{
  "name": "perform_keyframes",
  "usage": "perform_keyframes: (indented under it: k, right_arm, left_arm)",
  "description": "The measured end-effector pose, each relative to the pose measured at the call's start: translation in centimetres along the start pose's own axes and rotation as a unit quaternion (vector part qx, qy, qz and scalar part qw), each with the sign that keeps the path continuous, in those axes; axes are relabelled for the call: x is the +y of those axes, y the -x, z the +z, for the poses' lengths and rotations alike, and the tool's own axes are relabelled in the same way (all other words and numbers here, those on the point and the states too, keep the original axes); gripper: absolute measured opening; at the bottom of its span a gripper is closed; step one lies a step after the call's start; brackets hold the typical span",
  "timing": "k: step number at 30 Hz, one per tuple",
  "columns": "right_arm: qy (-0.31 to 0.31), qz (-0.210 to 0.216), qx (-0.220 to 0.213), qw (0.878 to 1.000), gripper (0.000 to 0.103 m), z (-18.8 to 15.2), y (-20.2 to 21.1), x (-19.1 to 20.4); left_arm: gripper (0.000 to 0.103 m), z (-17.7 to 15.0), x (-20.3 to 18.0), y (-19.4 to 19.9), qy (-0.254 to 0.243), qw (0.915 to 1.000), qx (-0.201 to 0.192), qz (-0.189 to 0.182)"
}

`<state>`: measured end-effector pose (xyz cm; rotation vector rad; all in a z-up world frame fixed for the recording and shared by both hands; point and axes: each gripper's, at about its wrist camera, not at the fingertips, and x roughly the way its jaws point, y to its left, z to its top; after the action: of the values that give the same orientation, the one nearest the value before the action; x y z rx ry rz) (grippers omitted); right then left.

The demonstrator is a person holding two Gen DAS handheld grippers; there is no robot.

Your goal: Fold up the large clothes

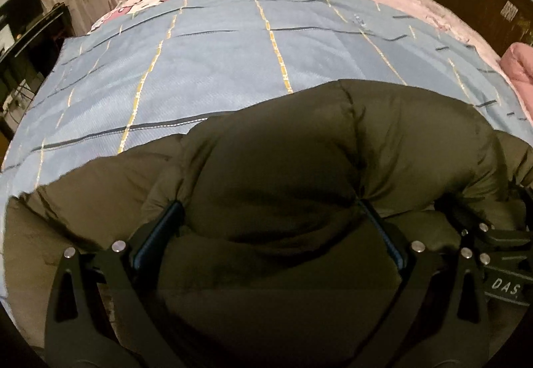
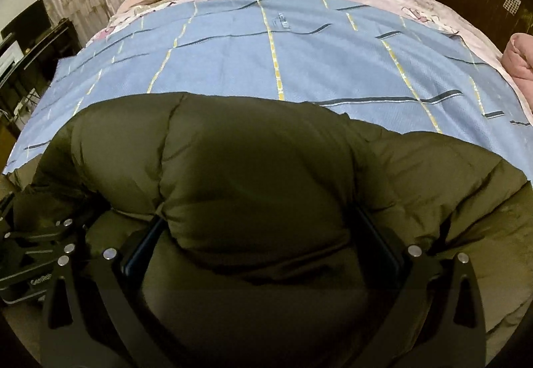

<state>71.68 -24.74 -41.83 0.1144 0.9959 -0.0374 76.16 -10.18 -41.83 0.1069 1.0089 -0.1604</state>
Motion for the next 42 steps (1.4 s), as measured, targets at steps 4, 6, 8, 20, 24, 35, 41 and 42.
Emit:
perform_keyframes:
  k: [4, 6, 8, 20, 24, 35, 41, 42]
  right_arm:
    - [-0.046, 0.05, -0.032, 0.997, 0.102, 0.0, 5.3, -0.4]
    - [-0.041, 0.078, -0.057, 0.995, 0.102, -0.8, 8.6, 0.0]
    - [-0.03, 0.082, -0.056, 0.995, 0.102, -1.9, 9.6, 0.4]
    - [0.003, 0.05, 0.007, 0.999, 0.102, -6.0, 3.6, 1.3]
    - [0.005, 0.038, 0.007, 0.999, 0.102, -6.6, 2.8, 1.3]
    - [0.019, 0.072, -0.027, 0.997, 0.102, -9.2, 10.5, 2.0]
    - [0.021, 0.073, -0.006, 0.997, 0.102, -11.7, 9.3, 1.8]
    - [0.024, 0.071, 0.0, 0.997, 0.102, -11.8, 8.8, 1.9]
  left_arm:
    - [0.096, -0.1, 1.1, 4.0, 0.02, 0.9991, -0.01, -0.035]
    - [0.096, -1.0, 1.4, 6.8, 0.025, 0.9977, -0.027, -0.057]
    - [0.096, -2.3, 1.0, 8.0, 0.012, 0.9969, -0.017, -0.075]
    - [0.098, -5.7, 0.6, 3.0, -0.016, 0.9996, 0.016, -0.017]
    - [0.099, -6.0, 0.6, 2.1, -0.012, 0.9998, 0.014, -0.005]
    - [0.099, -8.4, 1.2, 9.9, 0.001, 0.9977, -0.026, -0.063]
    - [0.099, -12.2, 1.0, 10.3, 0.004, 0.9986, -0.019, -0.05]
    - [0.099, -12.6, 1.0, 10.0, 0.002, 0.9987, -0.021, -0.047]
